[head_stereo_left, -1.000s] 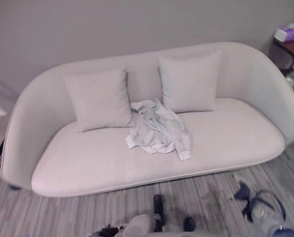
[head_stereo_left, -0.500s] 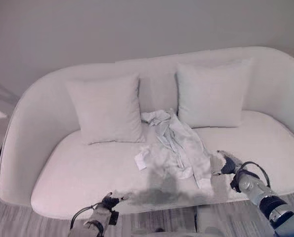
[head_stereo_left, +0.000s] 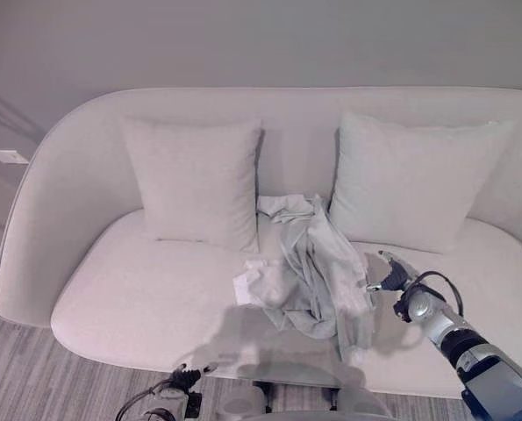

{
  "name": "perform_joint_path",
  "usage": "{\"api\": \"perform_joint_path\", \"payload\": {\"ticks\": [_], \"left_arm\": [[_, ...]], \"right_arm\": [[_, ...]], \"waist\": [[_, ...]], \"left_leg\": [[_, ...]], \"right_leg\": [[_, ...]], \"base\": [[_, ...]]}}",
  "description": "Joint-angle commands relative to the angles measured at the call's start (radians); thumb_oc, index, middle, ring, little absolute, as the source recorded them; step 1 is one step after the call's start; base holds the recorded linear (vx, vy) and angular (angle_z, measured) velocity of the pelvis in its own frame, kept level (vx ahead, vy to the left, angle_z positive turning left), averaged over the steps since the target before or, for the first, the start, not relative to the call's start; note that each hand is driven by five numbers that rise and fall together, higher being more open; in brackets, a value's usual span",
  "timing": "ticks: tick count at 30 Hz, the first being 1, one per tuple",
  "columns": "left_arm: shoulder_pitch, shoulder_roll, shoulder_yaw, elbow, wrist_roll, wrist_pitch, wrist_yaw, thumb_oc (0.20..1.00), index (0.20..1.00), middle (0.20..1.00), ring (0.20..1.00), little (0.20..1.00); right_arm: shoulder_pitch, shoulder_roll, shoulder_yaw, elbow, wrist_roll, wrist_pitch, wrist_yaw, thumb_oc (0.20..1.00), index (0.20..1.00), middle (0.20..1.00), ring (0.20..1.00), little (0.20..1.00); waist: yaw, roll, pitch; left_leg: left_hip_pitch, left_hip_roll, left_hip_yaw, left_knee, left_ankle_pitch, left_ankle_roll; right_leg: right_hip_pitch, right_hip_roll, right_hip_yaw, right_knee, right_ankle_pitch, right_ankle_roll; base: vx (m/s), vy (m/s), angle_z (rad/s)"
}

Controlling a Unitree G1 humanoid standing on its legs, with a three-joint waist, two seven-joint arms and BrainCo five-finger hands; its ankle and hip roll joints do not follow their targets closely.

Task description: Hang the clothes on the sofa on the clothes rack.

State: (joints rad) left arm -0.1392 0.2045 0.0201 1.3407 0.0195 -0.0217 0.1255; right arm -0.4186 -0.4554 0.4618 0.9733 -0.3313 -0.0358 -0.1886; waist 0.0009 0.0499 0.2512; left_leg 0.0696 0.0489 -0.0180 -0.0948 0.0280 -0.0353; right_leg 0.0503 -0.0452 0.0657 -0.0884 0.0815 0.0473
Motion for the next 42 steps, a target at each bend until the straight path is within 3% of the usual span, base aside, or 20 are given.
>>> {"api": "perform_joint_path", "payload": {"ticks": [1,2,4,6,7,8,11,17,18,19,26,29,34,35,36,38,40,42], "left_arm": [[-0.083,-0.031,-0.044,0.069,-0.022,0.005,0.024,1.000,1.000,1.000,1.000,1.000],[-0.115,-0.032,-0.047,0.062,-0.034,0.002,0.028,1.000,1.000,1.000,1.000,1.000],[-0.133,-0.031,-0.052,0.059,-0.046,-0.003,0.033,1.000,1.000,1.000,1.000,1.000],[-0.139,-0.032,-0.051,0.058,-0.048,-0.003,0.034,1.000,1.000,1.000,1.000,1.000],[-0.153,-0.035,-0.048,0.053,-0.058,-0.007,0.036,1.000,1.000,1.000,1.000,1.000],[-0.153,-0.034,-0.048,0.053,-0.058,-0.007,0.036,1.000,1.000,1.000,1.000,1.000],[-0.168,-0.036,-0.059,0.036,-0.066,-0.018,0.040,1.000,1.000,1.000,1.000,1.000],[-0.222,-0.016,-0.082,-0.002,-0.080,-0.033,0.056,1.000,1.000,1.000,1.000,1.000],[-0.232,-0.017,-0.088,-0.001,-0.077,-0.033,0.060,1.000,1.000,1.000,1.000,1.000],[-0.242,-0.017,-0.088,0.001,-0.075,-0.033,0.062,1.000,1.000,1.000,1.000,1.000],[-0.323,-0.011,-0.108,0.046,-0.068,-0.035,0.071,1.000,1.000,1.000,1.000,1.000],[-0.361,-0.007,-0.115,0.072,-0.075,-0.020,0.069,1.000,1.000,1.000,1.000,1.000],[-0.316,0.008,-0.103,0.086,-0.075,-0.014,0.061,1.000,1.000,1.000,1.000,1.000],[-0.314,0.008,-0.105,0.086,-0.076,-0.014,0.061,1.000,1.000,1.000,1.000,1.000],[-0.289,0.023,-0.119,0.096,-0.075,-0.009,0.060,1.000,1.000,1.000,1.000,1.000],[-0.258,0.039,-0.134,0.094,-0.071,-0.005,0.062,1.000,1.000,1.000,1.000,1.000],[-0.204,0.057,-0.139,0.059,-0.068,0.003,0.070,1.000,1.000,1.000,1.000,1.000],[-0.165,0.062,-0.125,0.030,-0.068,0.003,0.069,1.000,1.000,1.000,1.000,1.000]], "right_arm": [[-0.095,0.035,-0.019,0.090,0.100,0.008,-0.056,1.000,1.000,1.000,1.000,1.000],[-0.150,0.066,-0.037,0.112,0.121,0.011,-0.089,1.000,1.000,1.000,1.000,1.000],[-0.207,0.093,-0.062,0.128,0.142,0.006,-0.125,1.000,1.000,1.000,1.000,1.000],[-0.229,0.101,-0.066,0.141,0.151,0.007,-0.132,1.000,1.000,1.000,1.000,1.000],[-0.294,0.140,-0.094,0.194,0.194,0.011,-0.156,1.000,1.000,1.000,1.000,1.000],[-0.294,0.140,-0.093,0.194,0.194,0.011,-0.156,1.000,1.000,1.000,1.000,1.000],[-0.383,0.184,-0.090,0.229,0.244,0.024,-0.159,1.000,1.000,1.000,1.000,1.000],[-0.478,0.168,0.029,0.339,0.251,0.082,-0.163,1.000,1.000,1.000,1.000,1.000],[-0.496,0.171,0.047,0.377,0.264,0.094,-0.163,0.818,0.818,0.818,0.818,0.818],[-0.523,0.169,0.068,0.406,0.271,0.105,-0.160,0.200,0.200,0.200,0.200,0.200],[-0.503,0.178,0.270,0.487,0.198,0.132,-0.101,0.200,0.200,0.200,0.200,0.200],[-0.426,0.164,0.238,0.470,0.222,0.122,-0.097,0.200,0.200,0.200,0.200,0.200],[-0.235,0.152,0.003,0.310,0.367,0.089,-0.074,0.200,0.200,0.200,0.200,0.200],[-0.230,0.151,0.001,0.306,0.366,0.091,-0.074,0.200,0.200,0.200,0.200,0.200],[-0.154,0.146,-0.099,0.173,0.461,0.081,-0.059,0.200,0.200,0.200,0.200,0.200],[-0.050,0.146,-0.190,-0.057,0.531,0.075,-0.033,0.200,0.200,0.200,0.200,0.200],[0.099,0.167,-0.275,-0.368,0.620,0.077,0.028,0.200,0.200,0.200,0.200,0.200],[0.161,0.195,-0.316,-0.537,0.704,0.071,0.069,0.200,0.200,0.200,0.200,0.200]], "waist": [[-0.009,0.070,0.001],[-0.013,0.096,0.057],[-0.012,0.118,0.117],[-0.013,0.123,0.135],[-0.008,0.137,0.188],[-0.008,0.136,0.189],[0.011,0.145,0.269],[0.037,0.123,0.269],[0.038,0.118,0.269],[0.038,0.117,0.269],[0.024,0.076,0.269],[0.000,0.054,0.269],[-0.024,0.042,0.269],[-0.023,0.042,0.269],[-0.028,0.036,0.257],[-0.030,0.031,0.225],[-0.030,0.018,0.188],[-0.028,0.011,0.161]], "left_leg": [[-0.015,-0.008,-0.002,0.008,-0.023,-0.006],[-0.032,-0.005,0.004,0.008,-0.035,-0.010],[-0.056,-0.003,0.008,0.008,-0.026,-0.015],[-0.061,-0.001,0.007,0.008,-0.023,-0.016],[-0.075,0.005,0.007,0.008,-0.012,-0.020],[-0.075,0.005,0.007,0.008,-0.012,-0.020],[-0.132,0.022,-0.001,0.011,0.015,-0.026],[-0.312,0.051,-0.010,0.047,0.031,-0.039],[-0.321,0.053,-0.010,0.046,0.030,-0.042],[-0.323,0.054,-0.011,0.042,0.030,-0.042],[-0.280,0.051,-0.013,0.008,0.008,-0.051],[-0.216,0.039,-0.012,0.008,-0.021,-0.051],[-0.128,0.021,0.001,0.008,-0.041,-0.051],[-0.125,0.021,0.001,0.008,-0.042,-0.051],[-0.102,0.015,0.008,0.008,-0.040,-0.048],[-0.089,0.009,0.012,0.008,-0.039,-0.045],[-0.062,-0.001,0.014,0.008,-0.037,-0.040],[-0.045,-0.013,0.014,0.008,-0.035,-0.032]], "right_leg": [[-0.096,-0.054,-0.011,0.066,-0.004,0.011],[-0.118,-0.063,-0.016,0.079,-0.019,0.009],[-0.142,-0.070,-0.017,0.099,-0.020,0.010],[-0.151,-0.073,-0.018,0.107,-0.021,0.010],[-0.173,-0.075,-0.019,0.127,-0.019,0.010],[-0.173,-0.075,-0.019,0.127,-0.020,0.010],[-0.227,-0.081,-0.016,0.140,-0.011,0.015],[-0.386,-0.091,-0.008,0.175,0.010,0.024],[-0.394,-0.091,-0.009,0.175,0.012,0.025],[-0.399,-0.089,-0.007,0.175,0.015,0.026],[-0.390,-0.076,-0.006,0.178,0.026,0.031],[-0.332,-0.068,-0.010,0.167,0.026,0.030],[-0.256,-0.063,-0.013,0.166,0.015,0.022],[-0.253,-0.063,-0.012,0.166,0.015,0.022],[-0.235,-0.062,-0.017,0.168,0.015,0.018],[-0.227,-0.058,-0.017,0.168,0.016,0.014],[-0.213,-0.047,-0.019,0.170,0.018,0.008],[-0.201,-0.034,-0.018,0.173,0.018,0.004]], "base": [[0.01,0.308,0.02],[-0.11,0.253,0.04],[-0.13,0.161,0.16],[-0.10,0.077,0.18],[-0.09,0.054,0.06],[-0.11,0.078,0.00],[-0.08,0.064,0.00],[-0.03,0.011,0.12],[0.02,-0.022,0.19],[0.02,-0.005,0.17],[0.05,-0.042,0.04],[0.03,-0.035,0.10],[-0.01,-0.005,-0.04],[-0.04,-0.008,-0.11],[-0.02,-0.006,-0.19],[-0.02,-0.008,-0.17],[-0.02,-0.029,-0.16],[-0.01,-0.037,-0.13]]}}
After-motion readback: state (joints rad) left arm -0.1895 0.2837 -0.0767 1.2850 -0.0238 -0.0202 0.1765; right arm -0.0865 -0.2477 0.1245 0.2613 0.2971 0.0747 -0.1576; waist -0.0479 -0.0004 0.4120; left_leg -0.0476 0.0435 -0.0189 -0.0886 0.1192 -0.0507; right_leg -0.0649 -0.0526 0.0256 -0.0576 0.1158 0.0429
